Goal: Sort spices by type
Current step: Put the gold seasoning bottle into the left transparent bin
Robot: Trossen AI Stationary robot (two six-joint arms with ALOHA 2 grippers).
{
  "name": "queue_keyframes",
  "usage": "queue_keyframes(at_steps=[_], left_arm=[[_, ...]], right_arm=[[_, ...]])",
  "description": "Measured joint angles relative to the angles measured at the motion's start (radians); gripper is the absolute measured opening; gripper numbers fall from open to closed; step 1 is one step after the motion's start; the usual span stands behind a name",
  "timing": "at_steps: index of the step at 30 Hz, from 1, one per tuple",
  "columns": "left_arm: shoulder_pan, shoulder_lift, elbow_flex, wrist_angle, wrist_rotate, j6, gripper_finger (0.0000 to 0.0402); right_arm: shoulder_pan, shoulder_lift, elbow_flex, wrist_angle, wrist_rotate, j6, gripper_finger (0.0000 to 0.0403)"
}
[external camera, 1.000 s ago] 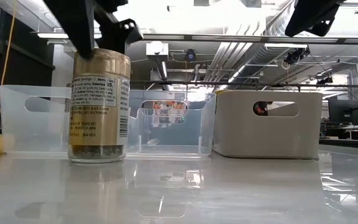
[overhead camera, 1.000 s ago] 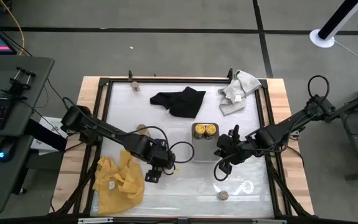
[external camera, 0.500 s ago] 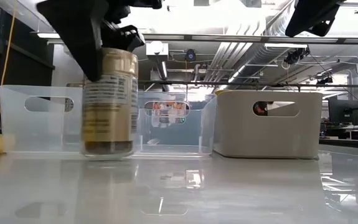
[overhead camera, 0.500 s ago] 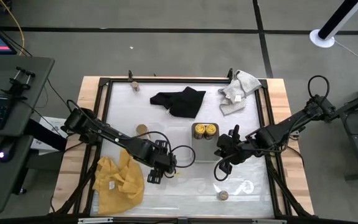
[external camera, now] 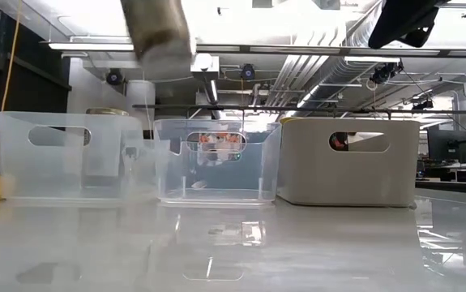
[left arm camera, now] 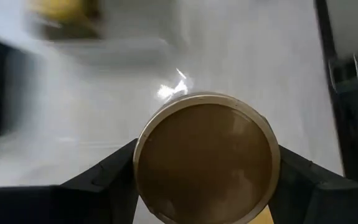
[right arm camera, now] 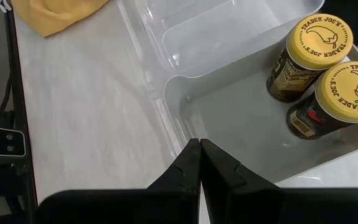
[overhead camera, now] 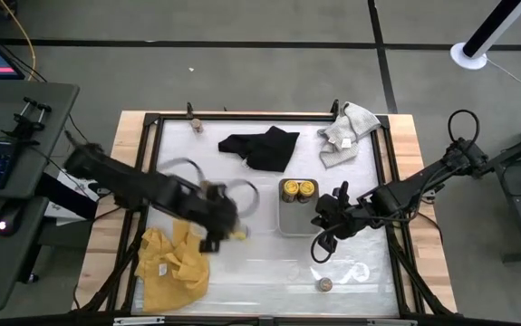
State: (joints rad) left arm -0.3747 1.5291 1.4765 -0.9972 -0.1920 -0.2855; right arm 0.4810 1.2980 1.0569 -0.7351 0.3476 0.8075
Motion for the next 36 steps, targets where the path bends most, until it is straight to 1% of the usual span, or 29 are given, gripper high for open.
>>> queue_keyframes(at_steps=[2, 4, 5, 7, 9, 11, 14, 16, 18, 22, 26, 31, 36], left_arm=[[0.014, -0.082, 0.003, -0.072, -0.098, -0.053, 0.0239], [0.04, -0.147, 0.003, -0.211, -0.185, -0.15, 0.0239], [0.057, -0.172, -0.001, -0.29, -0.199, -0.201, 0.0239], [0.088, -0.21, -0.025, -0.405, -0.189, -0.291, 0.0239], [0.101, -0.24, -0.066, -0.445, -0.148, -0.336, 0.0239], [0.095, -0.264, -0.12, -0.407, -0.095, -0.34, 0.0239], [0.071, -0.277, -0.202, -0.264, -0.034, -0.339, 0.0239], [0.049, -0.277, -0.249, -0.169, -0.015, -0.334, 0.0239], [0.035, -0.27, -0.29, -0.119, -0.013, -0.339, 0.0239], [0.044, -0.241, -0.382, -0.141, -0.046, -0.369, 0.0239], [0.07, -0.227, -0.44, -0.126, -0.054, -0.394, 0.0239], [0.099, -0.225, -0.488, -0.092, -0.053, -0.393, 0.0241], [0.121, -0.225, -0.497, -0.098, -0.059, -0.371, 0.0246]], right_arm=[[-0.01, 0.0, 0.0, 0.001, 0.0, 0.0, 0.0], [-0.02, 0.0, 0.0, 0.003, 0.0, -0.001, 0.0], [-0.026, 0.0, 0.0, 0.003, -0.001, -0.001, 0.0], [-0.038, 0.0, 0.0, 0.004, 0.0, -0.003, 0.0], [-0.049, 0.0, 0.0, 0.004, -0.001, -0.005, 0.0], [-0.059, 0.0, 0.0, 0.006, -0.001, -0.017, 0.0], [-0.07, 0.0, 0.0, 0.013, -0.009, -0.023, 0.0], [-0.076, 0.0, 0.0, 0.015, -0.015, -0.023, 0.0], [-0.076, 0.0, 0.0, 0.015, -0.015, -0.024, 0.0], [-0.076, 0.0, 0.0, 0.015, -0.016, -0.03, 0.0], [-0.076, 0.0, 0.0, 0.015, -0.017, -0.03, 0.0], [-0.076, 0.0, 0.0, 0.015, -0.017, -0.029, 0.0], [-0.076, 0.0, 0.0, 0.016, -0.018, -0.026, 0.0]])
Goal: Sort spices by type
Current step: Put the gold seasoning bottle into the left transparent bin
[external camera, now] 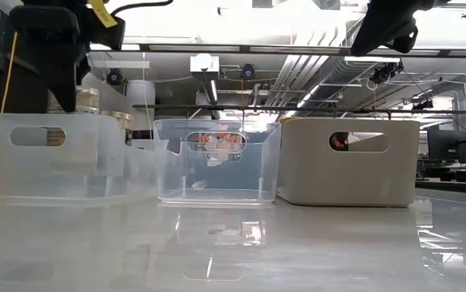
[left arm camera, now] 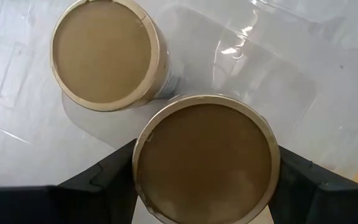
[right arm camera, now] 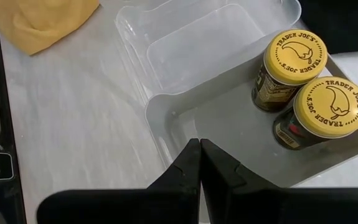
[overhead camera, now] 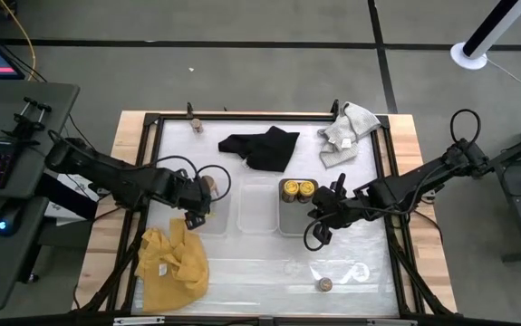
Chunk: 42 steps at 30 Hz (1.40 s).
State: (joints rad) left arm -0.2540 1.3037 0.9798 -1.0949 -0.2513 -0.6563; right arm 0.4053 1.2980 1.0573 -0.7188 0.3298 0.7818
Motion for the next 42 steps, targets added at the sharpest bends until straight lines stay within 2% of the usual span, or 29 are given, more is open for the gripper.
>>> queue_keyframes(at_steps=[4, 13, 29, 35, 39, 42], left_arm=[[0.005, 0.0, 0.0, 0.002, 0.003, 0.021, 0.0251], [0.005, 0.0, 0.0, 0.023, 0.004, 0.013, 0.0291], [0.005, 0.0, 0.005, 0.067, 0.024, 0.033, 0.0305], [0.005, -0.003, 0.084, 0.015, 0.02, 0.115, 0.0305], [0.005, -0.012, 0.164, -0.016, -0.042, 0.168, 0.0305], [0.002, -0.013, 0.218, -0.015, -0.045, 0.223, 0.0294]], right_arm=[[0.0, 0.0, 0.0, 0.005, 0.0, 0.001, 0.0], [0.0, 0.0, 0.0, 0.006, 0.0, 0.003, 0.0], [0.0, 0.0, 0.0, 0.006, 0.0, 0.003, 0.0], [0.0, 0.0, 0.0, 0.006, 0.0, 0.003, 0.0], [0.0, 0.0, 0.0, 0.006, 0.0, 0.003, 0.0], [0.0, 0.0, 0.0, 0.006, 0.0, 0.003, 0.0]])
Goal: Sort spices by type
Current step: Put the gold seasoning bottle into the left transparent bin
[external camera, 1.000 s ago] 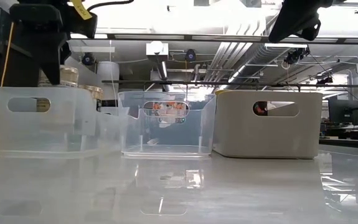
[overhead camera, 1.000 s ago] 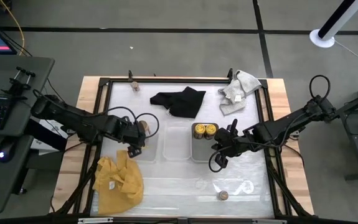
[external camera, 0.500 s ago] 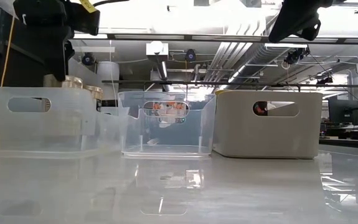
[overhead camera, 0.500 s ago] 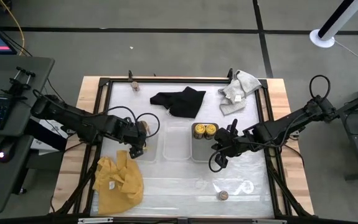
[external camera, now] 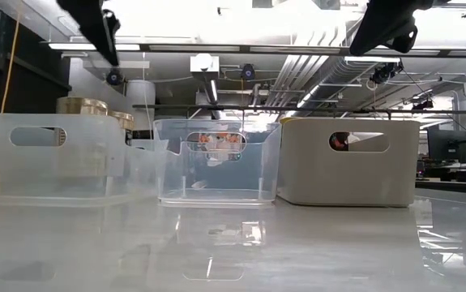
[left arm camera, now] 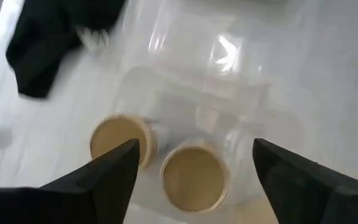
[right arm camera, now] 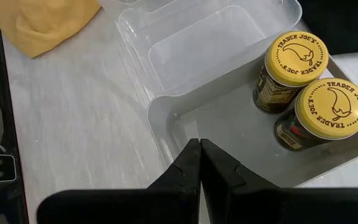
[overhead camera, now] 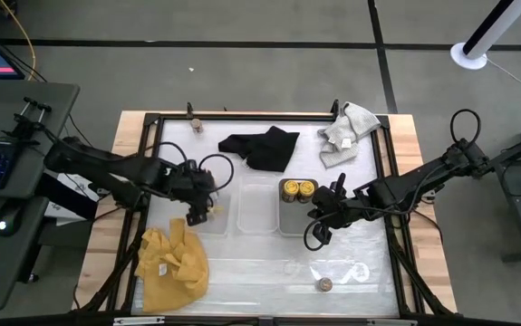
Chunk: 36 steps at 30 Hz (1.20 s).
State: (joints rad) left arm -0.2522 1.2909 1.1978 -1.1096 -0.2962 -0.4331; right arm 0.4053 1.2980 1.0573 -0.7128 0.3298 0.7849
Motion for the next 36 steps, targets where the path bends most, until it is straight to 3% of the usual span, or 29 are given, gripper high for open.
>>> queue_keyframes(at_steps=[4, 9, 10, 14, 18, 24, 36], left_arm=[[-0.053, -0.001, 0.03, 0.002, 0.068, 0.05, 0.0225], [-0.179, 0.008, -0.011, -0.006, 0.118, 0.005, 0.0043], [-0.204, 0.01, -0.031, -0.001, 0.121, -0.015, 0.0022], [-0.265, 0.011, -0.125, 0.032, 0.062, -0.057, 0.0008], [-0.253, 0.012, -0.192, 0.061, -0.007, -0.081, 0.0003], [-0.21, 0.012, -0.237, 0.137, 0.025, -0.018, 0.0], [-0.135, 0.012, -0.27, 0.184, -0.004, 0.029, 0.0]], right_arm=[[0.0, 0.0, 0.0, 0.0, 0.0, 0.002, 0.0], [0.0, 0.0, 0.0, 0.0, 0.0, 0.008, 0.0], [0.0, 0.0, 0.0, 0.0, 0.0, 0.009, 0.0], [0.0, 0.0, 0.0, 0.0, 0.004, 0.011, 0.0], [0.0, 0.0, 0.0, 0.0, 0.005, 0.019, 0.0], [0.0, 0.0, 0.0, 0.007, 0.008, 0.03, 0.0], [0.0, 0.0, 0.0, 0.026, 0.008, 0.046, 0.0]])
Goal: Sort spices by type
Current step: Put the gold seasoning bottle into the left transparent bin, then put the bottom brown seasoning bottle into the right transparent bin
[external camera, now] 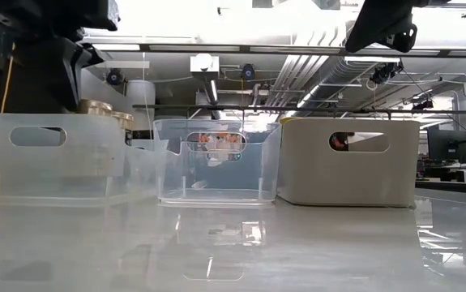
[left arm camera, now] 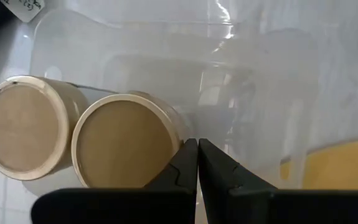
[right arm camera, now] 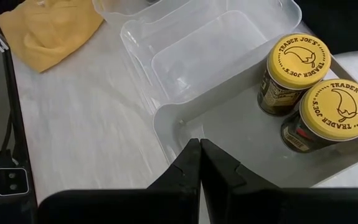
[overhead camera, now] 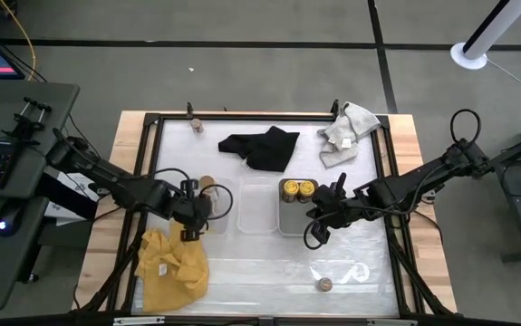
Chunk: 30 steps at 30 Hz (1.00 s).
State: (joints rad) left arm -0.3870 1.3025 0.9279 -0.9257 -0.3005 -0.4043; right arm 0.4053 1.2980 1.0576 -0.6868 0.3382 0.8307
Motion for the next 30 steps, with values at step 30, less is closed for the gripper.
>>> queue_keyframes(at_steps=[30], left_arm=[[-0.037, -0.244, 0.4, -0.232, -0.313, -0.161, 0.0]], right_arm=[[-0.039, -0.006, 0.296, -0.125, 0.012, -0.148, 0.0]])
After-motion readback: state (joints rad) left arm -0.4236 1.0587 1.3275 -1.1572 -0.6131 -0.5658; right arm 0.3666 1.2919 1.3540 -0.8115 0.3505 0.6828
